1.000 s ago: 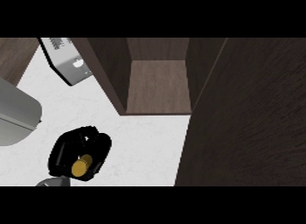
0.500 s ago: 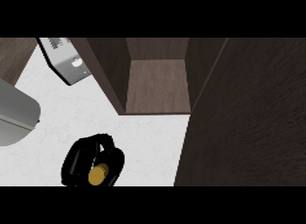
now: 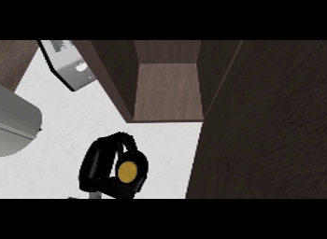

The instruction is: Pick up the wine, place it into the cabinet and close the cabinet

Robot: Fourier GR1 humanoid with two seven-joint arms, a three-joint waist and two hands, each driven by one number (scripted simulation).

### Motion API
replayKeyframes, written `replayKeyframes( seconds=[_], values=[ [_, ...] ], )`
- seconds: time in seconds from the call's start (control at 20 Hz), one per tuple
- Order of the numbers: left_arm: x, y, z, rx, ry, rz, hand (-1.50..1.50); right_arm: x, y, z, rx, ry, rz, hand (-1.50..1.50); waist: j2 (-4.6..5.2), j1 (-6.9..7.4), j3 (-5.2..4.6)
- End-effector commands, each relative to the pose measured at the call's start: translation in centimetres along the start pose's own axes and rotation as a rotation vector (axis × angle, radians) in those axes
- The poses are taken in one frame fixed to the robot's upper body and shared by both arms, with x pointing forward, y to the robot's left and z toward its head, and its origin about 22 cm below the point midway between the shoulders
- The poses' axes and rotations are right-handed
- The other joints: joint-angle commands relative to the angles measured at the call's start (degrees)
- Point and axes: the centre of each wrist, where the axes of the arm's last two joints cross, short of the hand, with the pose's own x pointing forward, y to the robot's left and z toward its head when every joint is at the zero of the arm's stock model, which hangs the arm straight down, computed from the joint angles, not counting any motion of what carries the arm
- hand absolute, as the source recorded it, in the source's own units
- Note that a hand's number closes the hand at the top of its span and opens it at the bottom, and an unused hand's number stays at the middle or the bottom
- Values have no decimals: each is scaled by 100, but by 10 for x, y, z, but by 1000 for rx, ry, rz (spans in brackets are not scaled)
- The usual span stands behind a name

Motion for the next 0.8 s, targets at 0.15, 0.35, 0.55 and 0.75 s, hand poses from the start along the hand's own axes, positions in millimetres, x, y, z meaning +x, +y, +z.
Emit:
replayKeyframes(
  seconds=[0.15,0.35,0.55,0.75],
  values=[
    [9,-41,-13,61,-23,-78,150,43,-4,34,30,-41,-84,-150,-15,-53,-4],
    [5,-19,-48,78,-12,-124,150,40,-11,26,21,-54,-57,-150,20,-14,0],
    [5,-20,-66,67,-13,-163,150,41,-9,27,8,-54,-82,-150,17,-20,-3],
    [2,-15,-85,61,-1,-190,150,39,-12,29,15,-49,-64,-150,22,-38,0]
  ],
)
